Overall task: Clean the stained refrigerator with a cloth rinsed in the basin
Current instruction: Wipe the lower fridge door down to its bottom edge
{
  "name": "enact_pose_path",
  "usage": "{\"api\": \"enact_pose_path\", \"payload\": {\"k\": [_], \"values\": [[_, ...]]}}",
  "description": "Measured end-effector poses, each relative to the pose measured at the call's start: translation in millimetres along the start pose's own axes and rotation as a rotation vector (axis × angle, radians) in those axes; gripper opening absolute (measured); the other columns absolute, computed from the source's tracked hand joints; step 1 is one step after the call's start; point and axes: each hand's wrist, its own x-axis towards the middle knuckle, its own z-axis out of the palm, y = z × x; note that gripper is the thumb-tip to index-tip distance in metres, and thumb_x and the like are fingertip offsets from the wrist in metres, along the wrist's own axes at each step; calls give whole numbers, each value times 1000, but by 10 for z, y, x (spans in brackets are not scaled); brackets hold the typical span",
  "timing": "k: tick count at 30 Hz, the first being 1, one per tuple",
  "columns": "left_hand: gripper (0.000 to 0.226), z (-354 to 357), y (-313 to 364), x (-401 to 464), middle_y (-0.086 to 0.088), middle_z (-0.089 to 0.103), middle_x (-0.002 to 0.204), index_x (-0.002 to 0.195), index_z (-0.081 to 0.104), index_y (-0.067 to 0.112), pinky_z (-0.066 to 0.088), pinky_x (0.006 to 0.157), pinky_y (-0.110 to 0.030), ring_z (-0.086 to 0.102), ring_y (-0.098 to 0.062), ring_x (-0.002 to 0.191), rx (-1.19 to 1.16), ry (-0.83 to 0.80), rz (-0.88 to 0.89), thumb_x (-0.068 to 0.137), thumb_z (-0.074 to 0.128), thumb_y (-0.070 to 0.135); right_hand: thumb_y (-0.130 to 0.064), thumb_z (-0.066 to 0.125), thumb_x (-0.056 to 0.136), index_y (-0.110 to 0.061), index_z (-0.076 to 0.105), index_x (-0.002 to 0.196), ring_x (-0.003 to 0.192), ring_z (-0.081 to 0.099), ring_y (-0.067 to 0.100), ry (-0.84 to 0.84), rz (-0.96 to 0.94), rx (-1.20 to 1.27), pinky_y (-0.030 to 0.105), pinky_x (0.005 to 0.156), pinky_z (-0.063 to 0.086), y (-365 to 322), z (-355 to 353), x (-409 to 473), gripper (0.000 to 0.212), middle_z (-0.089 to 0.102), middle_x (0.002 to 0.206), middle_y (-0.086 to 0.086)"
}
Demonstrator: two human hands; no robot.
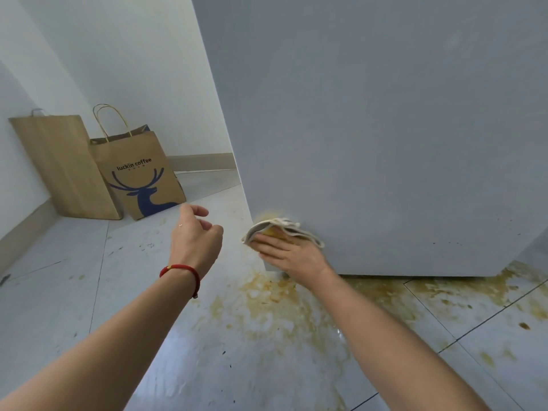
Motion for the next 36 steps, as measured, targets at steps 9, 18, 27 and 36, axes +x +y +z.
{"api": "enact_pose_path", "payload": {"k": [9, 18, 27, 36], "values": [[34, 239, 176, -161, -2, 60, 102, 118, 45, 22, 59, 75, -49, 67, -31, 88, 3, -29, 132, 91, 56, 6, 3, 31, 103, -24, 39, 160, 157, 24, 16, -12, 198, 33, 48, 129, 18, 379, -254, -749, 63, 29, 169, -7], [38, 801, 777, -596, 5, 63, 95, 104, 53, 24, 49, 59, -32, 62, -23, 65, -151, -156, 569, 85, 53, -7, -33, 63, 98, -17, 13, 166, 157, 4, 48, 30, 1201, 89, 63, 126, 13, 1264, -700, -2573, 86, 2, 172, 20], [45, 740, 711, -567, 10, 64, 98, 113, 50, 34, 58, 68, -44, 66, -19, 64, 23, -329, 475, 87, 52, -4, -53, 29, 97, -16, -13, 164, 159, -10, 15, 830, 2478, 1033, 40, 126, 2, 1233, -834, -1181, 88, -20, 172, -1], [47, 938, 679, -639, 12, 64, 102, 114, 49, 38, 58, 68, -41, 66, -16, 67, 96, -426, 422, 88, 51, -1, -61, 35, 103, -28, -5, 166, 161, 1, 22, 669, 2389, 948, 46, 129, 6, 1372, -557, -2085, 82, -12, 174, 2]]}}
